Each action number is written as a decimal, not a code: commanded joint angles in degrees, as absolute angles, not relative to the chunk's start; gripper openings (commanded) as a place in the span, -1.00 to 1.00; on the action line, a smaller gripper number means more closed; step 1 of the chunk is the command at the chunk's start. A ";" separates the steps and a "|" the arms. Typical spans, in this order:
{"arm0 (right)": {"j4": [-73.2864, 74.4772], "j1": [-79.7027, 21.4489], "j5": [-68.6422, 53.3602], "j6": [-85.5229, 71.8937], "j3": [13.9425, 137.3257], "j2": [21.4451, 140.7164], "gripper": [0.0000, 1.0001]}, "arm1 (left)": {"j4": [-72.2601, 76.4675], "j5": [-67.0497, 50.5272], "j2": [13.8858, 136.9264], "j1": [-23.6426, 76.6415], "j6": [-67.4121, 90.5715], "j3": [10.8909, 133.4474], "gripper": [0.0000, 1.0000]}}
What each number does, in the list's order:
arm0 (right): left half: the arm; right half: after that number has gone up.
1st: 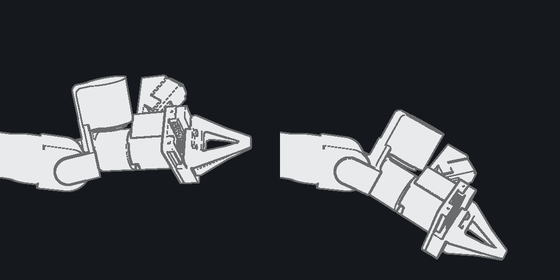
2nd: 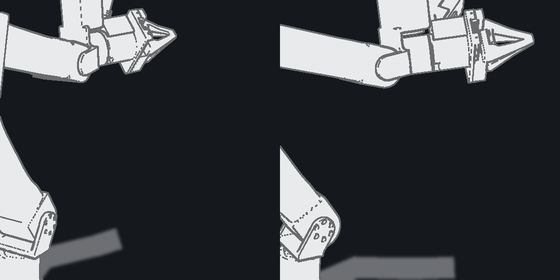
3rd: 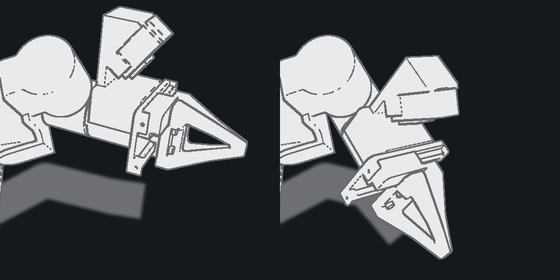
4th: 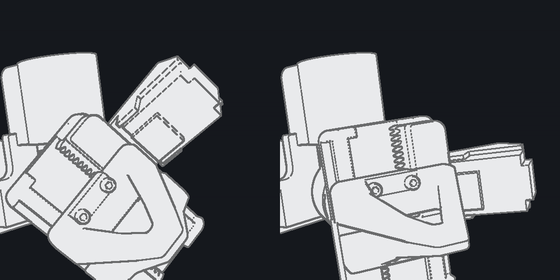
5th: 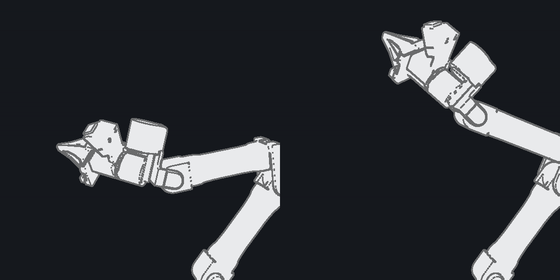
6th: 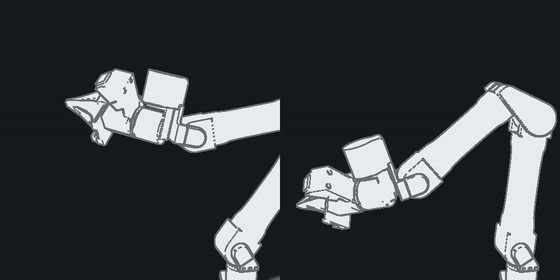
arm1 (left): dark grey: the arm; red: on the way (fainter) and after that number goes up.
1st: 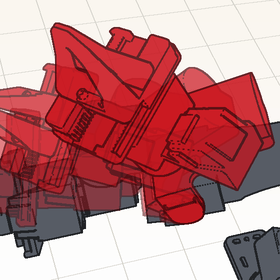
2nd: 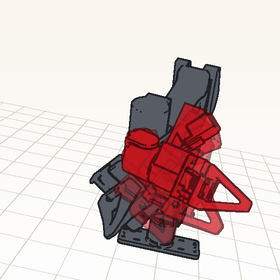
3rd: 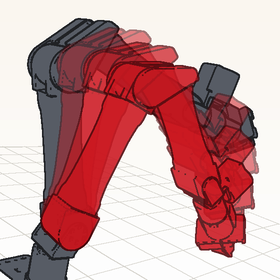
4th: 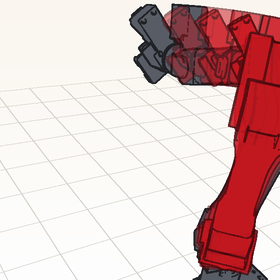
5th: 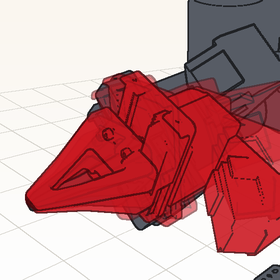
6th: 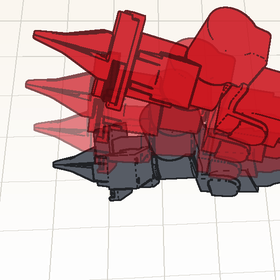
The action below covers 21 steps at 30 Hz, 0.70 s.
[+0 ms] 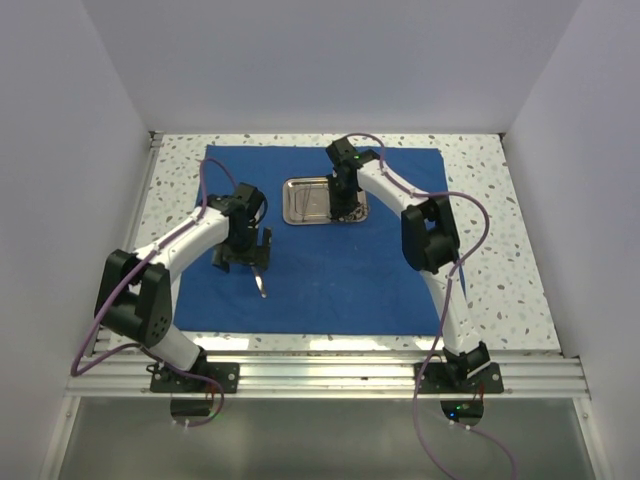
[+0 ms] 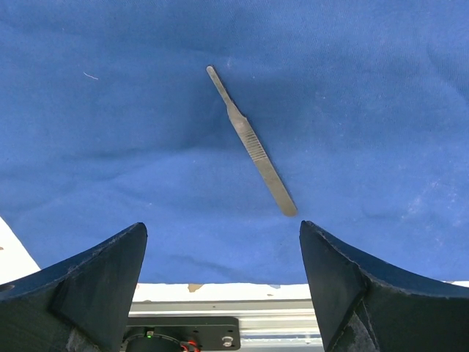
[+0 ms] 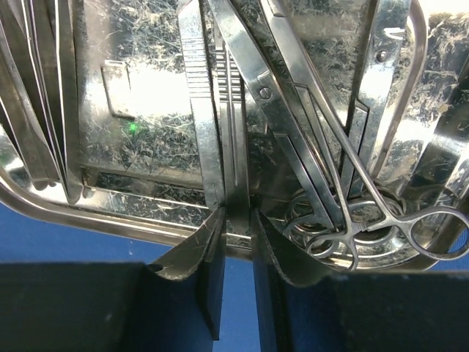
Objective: Open and lay out the surgical kit
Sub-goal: Pick up the medical item from the container.
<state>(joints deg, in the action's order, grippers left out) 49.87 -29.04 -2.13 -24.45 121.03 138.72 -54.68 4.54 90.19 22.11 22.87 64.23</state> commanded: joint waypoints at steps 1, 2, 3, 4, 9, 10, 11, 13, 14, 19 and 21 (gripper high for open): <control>55.54 -30.06 -2.73 -24.61 121.37 142.64 -0.53 | -52.73 3.87 88.07 21.27 20.92 63.90 0.77; 55.81 -29.97 -2.55 -24.61 121.99 143.08 -0.59 | -52.73 3.95 88.15 21.10 20.74 63.98 0.77; 56.07 -29.97 -2.29 -24.61 122.86 143.87 -0.66 | -52.73 4.04 88.15 21.01 20.48 64.07 0.77; 56.34 -30.14 -2.20 -24.61 123.31 144.14 -0.80 | -52.82 4.04 88.24 20.92 20.39 64.16 0.77; 57.83 -30.06 -2.46 -24.43 126.21 144.41 -1.00 | -52.82 3.87 88.94 20.57 20.04 64.86 0.77; 58.01 -29.97 -2.63 -24.35 126.65 143.71 -1.00 | -52.82 3.87 89.03 20.57 20.04 65.04 0.77; 58.18 -29.97 -2.72 -24.17 127.09 143.18 -1.00 | -52.82 3.87 89.12 20.57 19.95 65.30 0.77; 58.53 -30.06 -2.99 -24.17 128.49 141.34 -1.00 | -52.74 3.78 89.38 20.57 19.95 65.57 0.77; 58.45 -30.06 -3.16 -24.17 128.84 140.72 -1.00 | -52.65 3.69 89.56 20.57 19.95 65.65 0.77; 58.54 -30.06 -3.60 -24.87 130.87 136.06 -1.00 | -52.30 3.16 90.09 20.57 20.13 66.44 0.76; 58.36 -30.06 -3.69 -25.49 131.04 133.78 -1.00 | -52.21 2.99 90.09 20.57 20.21 66.53 0.76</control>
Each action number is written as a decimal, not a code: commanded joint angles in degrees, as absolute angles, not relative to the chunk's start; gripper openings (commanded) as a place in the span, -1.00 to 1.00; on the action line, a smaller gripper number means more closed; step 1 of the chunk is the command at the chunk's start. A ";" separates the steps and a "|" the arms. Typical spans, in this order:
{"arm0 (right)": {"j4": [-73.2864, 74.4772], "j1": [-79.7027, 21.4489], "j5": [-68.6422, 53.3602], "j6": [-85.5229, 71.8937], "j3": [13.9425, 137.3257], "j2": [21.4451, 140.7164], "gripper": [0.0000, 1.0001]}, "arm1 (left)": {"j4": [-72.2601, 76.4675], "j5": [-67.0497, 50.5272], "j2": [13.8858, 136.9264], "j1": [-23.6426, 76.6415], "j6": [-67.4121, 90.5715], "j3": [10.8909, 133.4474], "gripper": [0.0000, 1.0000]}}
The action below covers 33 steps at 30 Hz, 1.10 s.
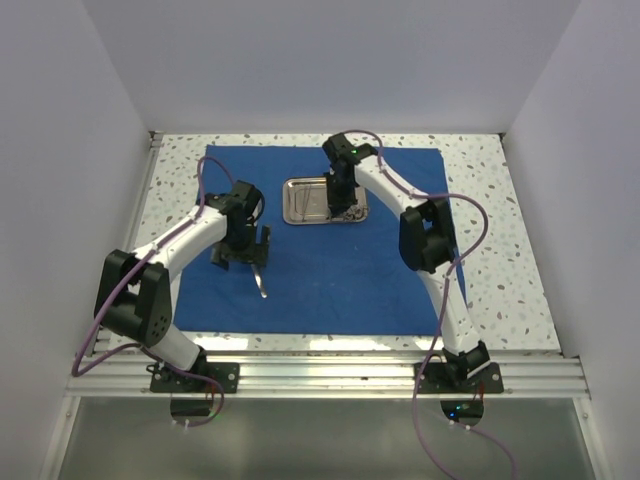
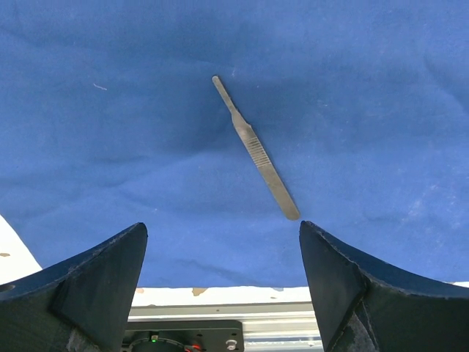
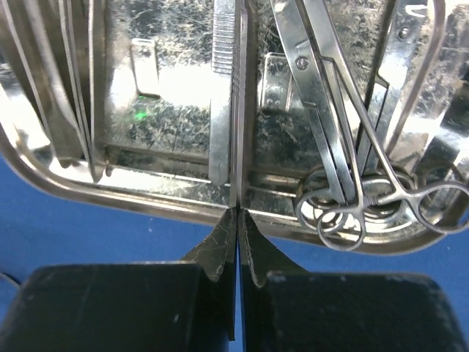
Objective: Open and lay out the surgical kit
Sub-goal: Pick up the medical item from the container, then place the medical item in the surgical kit.
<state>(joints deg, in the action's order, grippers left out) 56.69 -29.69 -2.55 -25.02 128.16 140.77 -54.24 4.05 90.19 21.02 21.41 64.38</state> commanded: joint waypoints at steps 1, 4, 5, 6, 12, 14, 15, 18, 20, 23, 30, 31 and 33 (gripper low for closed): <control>58.27 -30.06 -3.69 -25.58 130.96 133.07 -1.00 | -52.12 2.90 90.09 20.57 20.30 66.53 0.76; 58.10 -30.06 -4.21 -26.63 131.22 130.70 -1.00 | -52.12 2.81 89.91 20.57 20.21 66.53 0.76; 58.01 -29.97 -4.48 -27.24 131.22 130.17 -1.00 | -52.12 2.81 89.91 20.57 20.13 66.53 0.75; 57.92 -29.97 -4.66 -27.59 131.39 129.12 -1.00 | -52.03 2.90 89.83 20.57 20.04 66.53 0.75; 56.87 -30.23 -9.21 -31.11 129.21 125.34 -1.00 | -52.12 5.00 90.70 20.57 20.12 68.63 0.75; 55.64 -31.28 -10.80 -32.07 127.28 122.97 -1.00 | -52.21 6.32 91.31 20.30 20.65 70.48 0.77; 54.24 -31.81 -12.38 -32.25 124.74 121.91 -1.00 | -52.21 7.11 91.58 20.04 21.18 72.66 0.79; 52.56 -35.06 -14.14 -32.34 119.64 119.01 -1.00 | -52.73 8.08 92.98 18.55 22.23 78.73 0.95; 51.60 -37.87 -14.94 -32.78 117.00 117.52 -1.00 | -52.91 7.91 94.04 16.79 22.59 81.99 0.99; 48.61 -42.00 -16.08 -34.09 112.07 116.20 -1.00 | -52.74 7.03 94.83 14.07 23.29 88.48 0.99; 47.37 -48.43 -20.03 -33.75 112.40 118.91 -1.00 | -52.91 7.82 95.63 10.72 23.38 93.16 0.99; 47.02 -48.60 -21.95 -33.66 112.59 119.35 -1.00 | -52.82 7.91 95.19 10.46 23.38 92.55 0.99; 47.19 -48.87 -24.07 -33.66 113.28 121.36 -1.00 | -51.95 7.47 94.57 10.28 23.20 91.32 0.99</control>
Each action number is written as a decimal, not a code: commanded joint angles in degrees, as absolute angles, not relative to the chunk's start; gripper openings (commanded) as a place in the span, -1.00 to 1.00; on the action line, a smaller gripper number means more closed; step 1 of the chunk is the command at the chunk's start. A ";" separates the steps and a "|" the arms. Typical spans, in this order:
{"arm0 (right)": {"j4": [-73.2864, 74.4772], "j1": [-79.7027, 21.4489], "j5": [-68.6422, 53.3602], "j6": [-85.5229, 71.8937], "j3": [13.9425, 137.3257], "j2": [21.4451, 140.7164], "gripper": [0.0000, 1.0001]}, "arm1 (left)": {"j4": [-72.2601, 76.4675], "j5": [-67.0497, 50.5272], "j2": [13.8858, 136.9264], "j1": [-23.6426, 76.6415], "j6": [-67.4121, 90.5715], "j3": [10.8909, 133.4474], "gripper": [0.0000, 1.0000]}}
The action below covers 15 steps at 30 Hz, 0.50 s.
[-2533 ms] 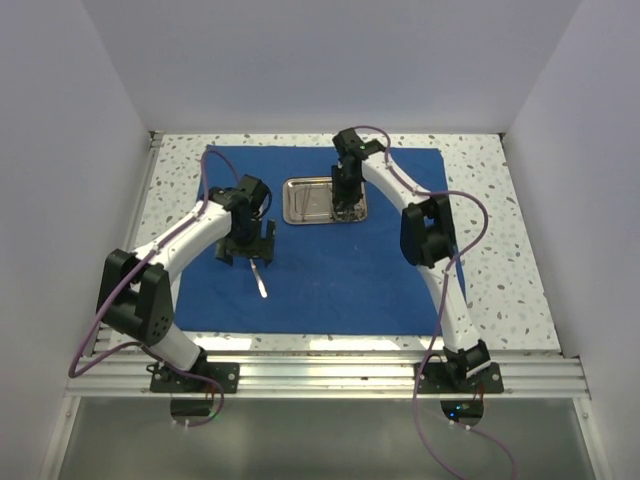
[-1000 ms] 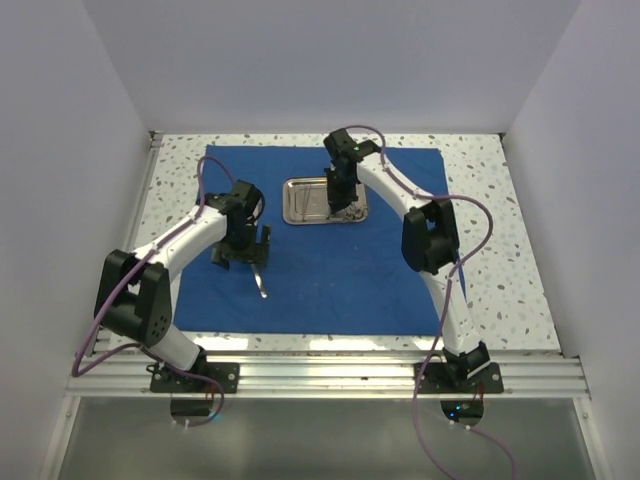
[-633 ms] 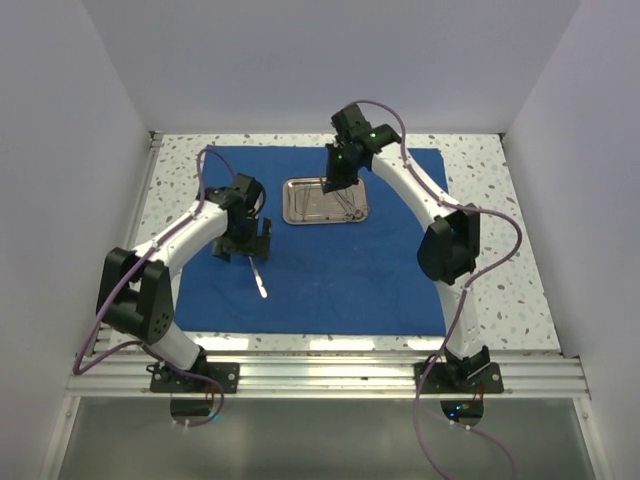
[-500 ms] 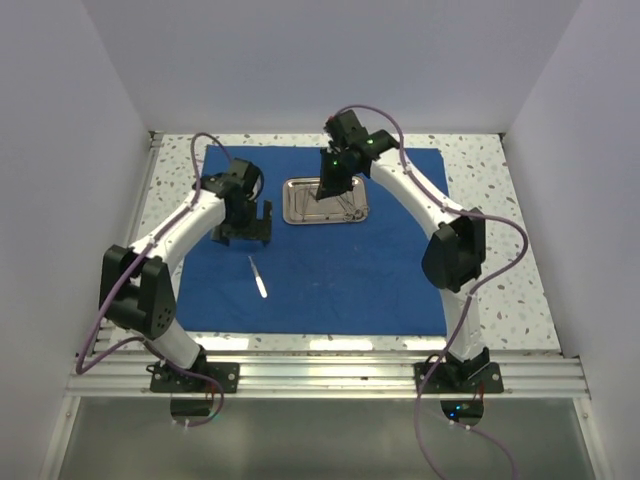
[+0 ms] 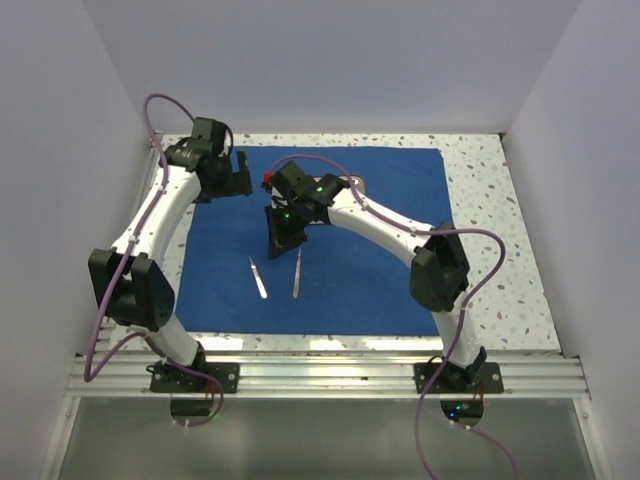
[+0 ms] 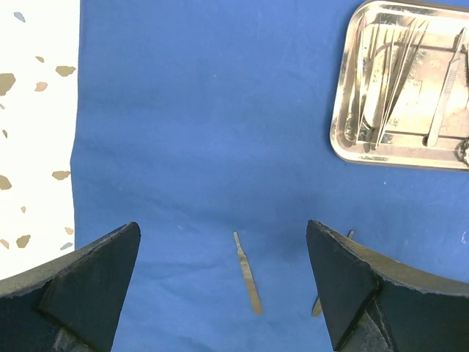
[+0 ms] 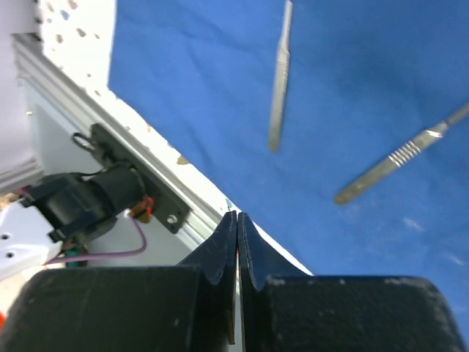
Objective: Open and lay out the surgical kit
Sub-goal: Place the medical item in the surgical kit, then adjust the medical item in the surgical kit.
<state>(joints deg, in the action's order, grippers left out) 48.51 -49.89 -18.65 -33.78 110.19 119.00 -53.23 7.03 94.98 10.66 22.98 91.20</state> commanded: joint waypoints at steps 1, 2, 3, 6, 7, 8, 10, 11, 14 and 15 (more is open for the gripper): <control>48.15 -48.78 -24.43 -33.23 114.16 122.25 -1.00 | -51.77 7.21 94.14 10.20 23.29 90.62 0.99; 49.30 -48.87 -24.43 -32.96 114.95 122.95 -1.00 | -51.51 6.60 94.04 10.20 23.12 89.57 0.99; 51.74 -48.87 -23.48 -32.44 116.61 123.66 -1.00 | -51.16 4.85 93.87 10.20 23.03 88.95 0.99; 57.02 -48.52 -16.91 -30.94 118.21 124.54 -0.89 | -47.57 -1.99 92.64 10.20 21.45 85.00 0.99; 58.17 -48.08 -14.79 -30.07 118.13 124.63 -0.85 | -46.77 -2.98 91.94 10.28 21.36 83.77 0.99; 59.31 -47.90 -12.68 -29.71 117.95 124.54 -0.84 | -46.24 -3.51 91.67 10.28 21.53 81.93 0.98; 62.66 -47.46 -6.52 -28.48 117.34 124.19 -0.95 | -45.88 -3.78 91.23 10.28 21.62 80.60 0.98; 63.45 -47.29 -4.68 -28.30 116.03 123.93 -0.99 | -45.88 -3.61 91.23 10.28 21.62 80.42 0.98; 64.77 -47.02 -0.09 -27.77 111.82 122.61 -1.00 | -46.14 -3.34 91.05 10.28 21.71 80.33 0.97; 64.86 -46.93 0.96 -27.69 110.93 122.52 -1.00 | -46.14 -3.34 91.05 10.28 21.71 80.33 0.97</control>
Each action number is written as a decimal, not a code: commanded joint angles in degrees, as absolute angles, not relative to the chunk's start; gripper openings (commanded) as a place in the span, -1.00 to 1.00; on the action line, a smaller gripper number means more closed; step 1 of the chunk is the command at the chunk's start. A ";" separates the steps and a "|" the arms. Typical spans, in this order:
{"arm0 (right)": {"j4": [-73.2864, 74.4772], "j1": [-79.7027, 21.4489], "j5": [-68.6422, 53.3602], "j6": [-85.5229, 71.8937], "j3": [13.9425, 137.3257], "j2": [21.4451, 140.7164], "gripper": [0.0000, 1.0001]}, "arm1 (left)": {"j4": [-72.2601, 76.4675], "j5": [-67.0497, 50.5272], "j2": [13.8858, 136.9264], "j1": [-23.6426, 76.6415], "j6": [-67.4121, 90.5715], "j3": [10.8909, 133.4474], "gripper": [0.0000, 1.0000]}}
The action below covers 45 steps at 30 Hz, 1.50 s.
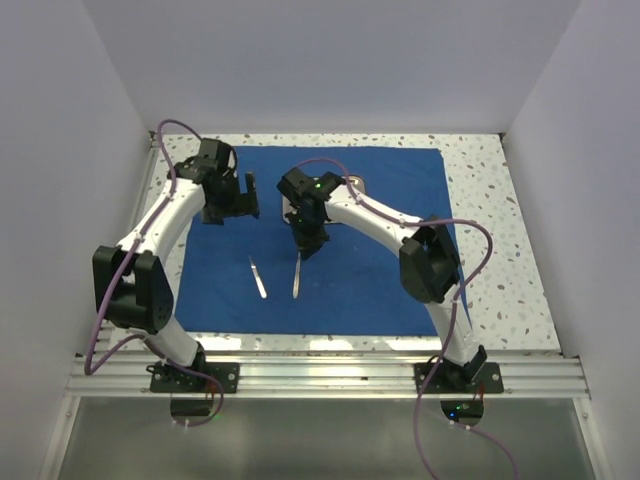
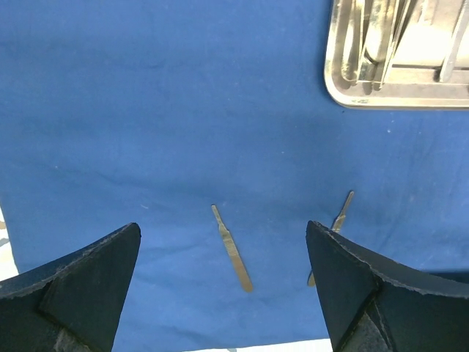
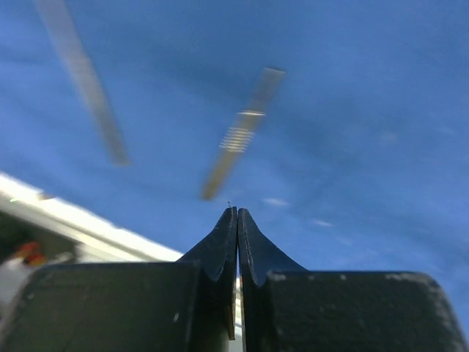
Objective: Open and lay out the surgical kit
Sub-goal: Adjust the medical item in the surgical kit.
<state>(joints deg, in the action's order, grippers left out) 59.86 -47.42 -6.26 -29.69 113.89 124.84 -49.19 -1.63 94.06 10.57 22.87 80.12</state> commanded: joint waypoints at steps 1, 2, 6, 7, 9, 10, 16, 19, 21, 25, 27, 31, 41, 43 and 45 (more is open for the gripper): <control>64.86 -46.85 1.40 -27.25 110.05 122.61 -1.00 | -46.14 -3.34 91.14 10.37 21.71 80.33 0.96; 64.86 -46.85 1.58 -26.99 108.65 123.04 -1.00 | -46.14 -3.25 91.14 10.28 21.88 80.42 0.96; 62.15 -46.85 0.71 -26.19 105.47 124.88 -1.00 | -46.67 -3.08 91.05 10.28 22.50 80.25 0.93; 61.44 -46.85 0.44 -26.19 105.12 125.33 -1.00 | -46.67 -3.08 90.71 10.28 22.67 80.07 0.93; 60.74 -46.76 0.18 -25.93 106.34 127.43 -1.00 | -46.76 -2.90 90.27 10.28 22.94 79.81 0.93; 60.73 -46.84 -1.13 -25.84 107.30 128.05 -1.00 | -46.84 -2.81 89.92 10.28 23.03 79.72 0.93; 60.38 -46.93 -5.71 -25.84 113.90 132.70 -1.00 | -47.55 -1.58 88.42 10.28 23.73 78.14 0.93; 60.03 -46.93 -7.90 -26.10 115.92 134.38 -1.00 | -47.81 -1.23 87.81 10.28 24.08 77.78 0.93; 59.33 -47.11 -9.57 -26.28 116.89 135.79 -1.00 | -47.99 -0.88 87.54 10.28 24.26 77.78 0.93; 59.24 -47.98 -13.87 -27.07 120.31 138.33 -1.00 | -48.43 -0.18 87.19 10.28 24.26 77.70 0.93; 59.24 -48.77 -15.37 -27.25 122.86 139.74 -1.00 | -48.69 -0.18 87.10 10.28 24.52 77.61 0.93; 58.71 -49.66 -19.68 -28.65 126.81 141.76 -1.00 | -48.52 -0.18 86.40 10.28 24.87 76.56 0.93; 55.99 -50.54 -26.98 -31.11 130.34 144.14 -1.00 | -48.52 -0.18 86.04 10.28 24.96 76.29 0.93; 56.95 -50.62 -26.11 -30.41 130.78 144.14 -1.00 | -48.52 -0.18 86.04 10.28 24.96 76.38 0.93; 58.71 -50.45 -24.71 -28.49 130.43 143.44 -1.00 | -48.60 -0.18 86.39 10.28 24.96 76.90 0.93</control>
<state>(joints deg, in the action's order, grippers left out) 57.34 -50.68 -23.27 -29.87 128.31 144.16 -48.97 -0.60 88.16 10.57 24.47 76.14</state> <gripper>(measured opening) 0.008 0.966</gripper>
